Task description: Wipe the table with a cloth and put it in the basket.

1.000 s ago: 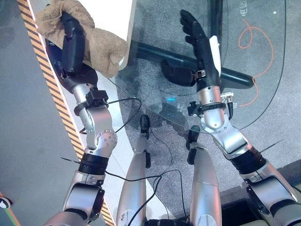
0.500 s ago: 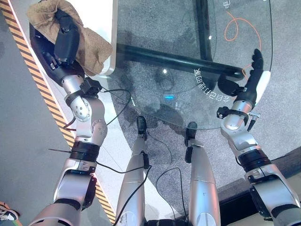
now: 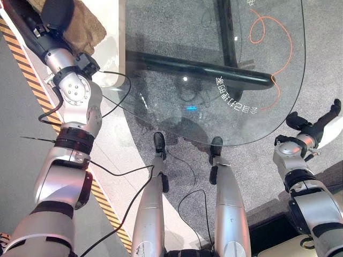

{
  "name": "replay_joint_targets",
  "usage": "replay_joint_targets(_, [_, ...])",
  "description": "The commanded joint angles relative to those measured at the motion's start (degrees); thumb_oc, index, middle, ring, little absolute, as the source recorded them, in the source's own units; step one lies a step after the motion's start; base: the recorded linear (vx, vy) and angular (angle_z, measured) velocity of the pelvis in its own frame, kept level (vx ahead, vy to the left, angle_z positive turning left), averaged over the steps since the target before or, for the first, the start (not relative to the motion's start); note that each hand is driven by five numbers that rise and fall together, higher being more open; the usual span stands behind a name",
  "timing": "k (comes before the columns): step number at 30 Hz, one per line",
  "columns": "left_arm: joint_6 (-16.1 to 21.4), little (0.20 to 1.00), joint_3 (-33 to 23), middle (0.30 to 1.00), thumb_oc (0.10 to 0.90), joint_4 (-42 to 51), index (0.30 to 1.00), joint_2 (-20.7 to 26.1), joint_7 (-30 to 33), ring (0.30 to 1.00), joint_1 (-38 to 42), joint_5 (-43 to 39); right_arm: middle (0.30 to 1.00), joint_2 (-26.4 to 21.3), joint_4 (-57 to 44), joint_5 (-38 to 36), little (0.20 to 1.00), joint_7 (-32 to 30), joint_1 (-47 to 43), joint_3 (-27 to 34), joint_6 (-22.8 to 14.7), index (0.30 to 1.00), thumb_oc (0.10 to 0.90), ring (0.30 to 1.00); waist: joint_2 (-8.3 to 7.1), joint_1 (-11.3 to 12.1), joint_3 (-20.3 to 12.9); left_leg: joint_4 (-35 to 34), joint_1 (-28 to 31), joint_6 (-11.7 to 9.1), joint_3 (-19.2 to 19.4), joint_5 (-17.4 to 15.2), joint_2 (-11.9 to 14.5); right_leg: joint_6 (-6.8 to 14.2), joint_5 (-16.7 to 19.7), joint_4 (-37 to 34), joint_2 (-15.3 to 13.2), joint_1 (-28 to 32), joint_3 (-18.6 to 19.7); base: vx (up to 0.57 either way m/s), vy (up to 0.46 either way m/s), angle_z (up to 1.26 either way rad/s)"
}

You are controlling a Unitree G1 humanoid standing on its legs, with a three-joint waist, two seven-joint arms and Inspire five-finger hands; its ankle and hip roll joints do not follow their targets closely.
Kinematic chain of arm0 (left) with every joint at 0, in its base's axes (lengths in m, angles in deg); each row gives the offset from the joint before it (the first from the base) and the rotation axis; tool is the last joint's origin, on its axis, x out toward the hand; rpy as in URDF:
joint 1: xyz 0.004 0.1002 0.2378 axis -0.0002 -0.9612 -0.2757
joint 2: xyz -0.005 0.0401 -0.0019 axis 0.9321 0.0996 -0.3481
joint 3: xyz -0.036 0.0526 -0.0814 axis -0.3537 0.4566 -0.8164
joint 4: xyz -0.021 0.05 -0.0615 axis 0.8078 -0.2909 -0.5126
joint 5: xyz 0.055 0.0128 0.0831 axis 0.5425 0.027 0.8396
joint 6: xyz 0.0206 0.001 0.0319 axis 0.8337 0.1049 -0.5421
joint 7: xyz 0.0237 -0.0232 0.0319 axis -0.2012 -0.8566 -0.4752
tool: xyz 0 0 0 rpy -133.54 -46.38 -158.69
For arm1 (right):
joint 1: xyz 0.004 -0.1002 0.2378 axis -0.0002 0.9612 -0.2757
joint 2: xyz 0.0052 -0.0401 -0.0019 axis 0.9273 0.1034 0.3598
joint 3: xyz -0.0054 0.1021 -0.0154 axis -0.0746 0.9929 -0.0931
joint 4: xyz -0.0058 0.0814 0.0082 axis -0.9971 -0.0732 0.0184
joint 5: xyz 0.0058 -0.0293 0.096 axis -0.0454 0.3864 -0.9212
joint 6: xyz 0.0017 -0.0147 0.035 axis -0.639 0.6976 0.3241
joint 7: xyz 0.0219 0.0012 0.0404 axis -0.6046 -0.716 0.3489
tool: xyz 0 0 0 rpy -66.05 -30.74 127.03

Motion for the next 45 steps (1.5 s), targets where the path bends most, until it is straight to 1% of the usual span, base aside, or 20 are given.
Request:
replay_joint_targets(1, [3.62,0.200,-2.09,0.300,0.100,-0.58,0.300,6.28,3.02,0.300,8.79,5.94,0.900,-6.96,1.53,-0.96,0.900,0.28,-0.85,-0.09,-0.56,0.900,0.800,0.900,0.92,-0.07,-1.51,8.90,0.21,-0.77,0.63,-11.15,-0.65,0.53,4.27,-11.95,1.38,4.80,-0.64,0.00,0.000,0.00])
replay_joint_targets(4, [1.72,0.200,-0.45,0.300,0.100,-3.47,0.300,7.02,4.43,0.300,9.67,7.42,0.900,-7.27,3.60,-1.00,0.900,1.89,-0.41,-0.28,1.68,0.900,0.800,0.900,1.05,-0.28,-1.51,9.06,0.13,-0.75,0.62,-11.17,-0.67,0.43,4.17,-11.80,1.46,4.67,-0.57,0.00,0.000,0.00])
replay_joint_targets(5, [1.57,0.200,-0.29,0.300,0.100,-3.65,0.300,7.04,4.70,0.300,9.77,7.75,0.900,-7.29,3.71,-1.00,0.900,2.05,-0.38,-0.27,1.83,0.900,0.800,0.900,1.04,-0.28,-1.51,9.08,0.10,-0.75,0.62,-11.17,-0.66,0.42,4.15,-11.78,1.47,4.64,-0.56,0.00,0.000,0.00])
replay_joint_targets(7, [-1.12,0.200,1.22,0.300,0.100,-6.19,0.300,7.74,7.42,0.300,10.61,11.44,0.900,-7.35,5.25,0.59,0.900,3.53,0.33,-0.75,3.88,0.900,0.800,0.900,1.05,-0.54,-1.51,9.18,-0.05,-0.70,0.63,-11.16,-0.58,0.40,4.13,-11.73,1.59,4.47,-0.39,0.00,0.000,0.00])
replay_joint_targets(10, [-2.63,0.200,2.48,0.300,0.100,-8.22,0.300,8.21,8.77,0.300,11.55,11.45,0.900,-7.36,6.10,3.28,0.900,4.30,0.52,-1.97,5.85,0.900,0.800,0.900,1.02,-0.71,-1.51,9.29,-0.30,-0.69,0.62,-11.07,-0.47,0.42,4.14,-11.48,1.66,4.10,-0.26,0.00,0.000,0.00])
replay_joint_targets(11, [-3.69,0.200,3.13,0.300,0.100,-9.90,0.300,8.67,9.09,0.300,12.35,11.02,0.900,-7.31,6.47,4.75,0.900,4.88,0.72,-3.03,7.14,0.900,0.800,0.900,0.95,-0.93,-1.51,9.33,-0.48,-0.71,0.65,-10.99,-0.38,0.38,4.12,-11.34,1.80,3.84,-0.12,0.00,0.000,0.00])
replay_joint_targets(12, [-3.68,0.200,3.15,0.300,0.100,-9.94,0.300,8.68,9.06,0.300,12.39,10.99,0.900,-7.30,6.48,4.75,0.900,4.88,0.70,-3.03,7.14,0.900,0.800,0.900,0.93,-0.93,-1.51,9.33,-0.49,-0.71,0.66,-10.99,-0.38,0.38,4.11,-11.33,1.80,3.82,-0.12,0.01,0.045,-0.06])
replay_joint_targets(13, [-5.20,0.200,3.82,0.300,0.100,-11.90,0.300,9.02,9.45,0.300,13.43,11.69,0.900,-7.20,7.01,4.98,0.900,5.74,0.99,-4.19,8.25,0.900,0.800,0.900,0.93,-1.28,-1.51,9.24,-0.56,-0.77,0.79,-10.93,-0.28,0.35,4.07,-11.23,1.95,3.58,0.08,0.01,0.040,-0.06])
replay_joint_targets(15, [-6.22,0.200,4.47,0.300,0.100,-13.70,0.300,9.12,9.56,0.300,14.41,11.89,0.900,-7.14,7.57,5.10,0.900,6.69,1.07,-4.64,8.91,0.900,0.800,0.900,0.89,-1.52,-1.51,9.10,-0.59,-0.79,0.78,-10.86,-0.29,0.32,4.06,-11.21,2.10,3.43,0.24,0.01,0.025,-0.02])
replay_joint_targets(17, [-7.63,0.200,5.03,0.300,0.100,-15.09,0.300,9.11,10.14,0.300,15.08,12.76,0.900,-6.86,7.73,5.70,0.900,7.18,1.31,-5.21,9.15,0.900,0.800,0.900,0.84,-1.78,-1.51,9.10,-0.72,-0.75,0.79,-10.86,-0.23,0.28,4.00,-11.00,2.24,3.09,0.42,0.00,0.000,0.00])
replay_joint_targets(20, [-9.77,0.200,5.61,0.300,0.100,-17.03,0.300,9.34,9.02,0.300,15.45,14.33,0.900,-6.18,7.35,6.51,0.900,7.34,2.09,-5.84,8.86,0.900,0.800,0.900,0.61,-2.01,-1.51,8.90,-0.89,-0.75,0.79,-10.77,-0.19,0.33,4.04,-11.03,2.47,2.86,0.57,0.00,0.000,0.00])
replay_joint_targets(21, [-9.77,0.200,5.62,0.300,0.100,-17.04,0.300,9.35,9.01,0.300,15.46,14.32,0.900,-6.17,7.35,6.51,0.900,7.33,2.09,-5.84,8.87,0.900,0.800,0.900,0.61,-2.01,-1.51,8.91,-0.90,-0.75,0.79,-10.77,-0.19,0.33,4.04,-11.03,2.47,2.86,0.57,0.00,0.000,0.00])
replay_joint_targets(22, [-10.82,0.200,6.18,0.300,0.100,-17.84,0.300,9.42,8.32,0.300,15.79,15.19,0.900,-6.10,7.04,7.30,0.900,7.62,1.91,-6.32,8.77,0.900,0.800,0.900,0.54,-2.16,-1.51,8.98,-1.26,-0.79,0.75,-10.70,-0.13,0.37,4.09,-10.98,2.63,2.45,0.73,0.00,0.000,0.00])
replay_joint_targets(27, [-11.91,0.200,7.26,0.300,0.100,-19.05,0.300,9.76,7.03,0.300,16.70,16.32,0.900,-6.07,6.46,7.49,0.900,7.82,1.62,-7.07,8.97,0.900,0.800,0.900,0.46,-2.37,-1.51,8.59,-1.65,-0.89,0.80,-10.53,-0.05,0.39,4.22,-11.30,2.86,1.95,0.96,0.00,0.000,0.00])
replay_joint_targets(33, [-13.30,0.200,8.18,0.300,0.100,-19.74,0.300,9.63,5.02,0.300,17.63,15.71,0.900,-5.57,6.60,8.42,0.900,8.16,1.98,-7.27,8.58,0.900,0.800,0.900,0.58,-2.50,-1.51,8.20,-1.99,-0.86,0.72,-10.35,-0.17,0.44,4.36,-11.28,3.10,1.30,1.19,0.00,0.000,0.00])
replay_joint_targets(41, [-15.21,0.200,8.72,0.300,0.100,-18.30,0.300,8.89,3.58,0.300,16.58,16.24,0.900,-4.90,5.84,9.03,0.900,7.45,2.13,-7.19,9.16,0.900,0.800,0.900,0.81,-2.32,-1.51,8.44,-2.35,-0.76,0.36,-10.31,-0.49,0.50,4.55,-11.05,3.09,0.80,1.22,0.00,0.000,0.00])
replay_joint_targets(45, [-16.02,0.200,8.80,0.300,0.100,-18.39,0.300,8.94,2.02,0.300,16.59,15.20,0.900,-5.01,5.85,8.93,0.900,7.55,1.67,-7.38,9.49,0.900,0.800,0.900,0.79,-2.25,-1.51,8.82,-2.73,-0.68,0.33,-10.38,-0.39,0.48,4.59,-10.75,3.10,0.37,1.18,0.00,0.000,0.00])
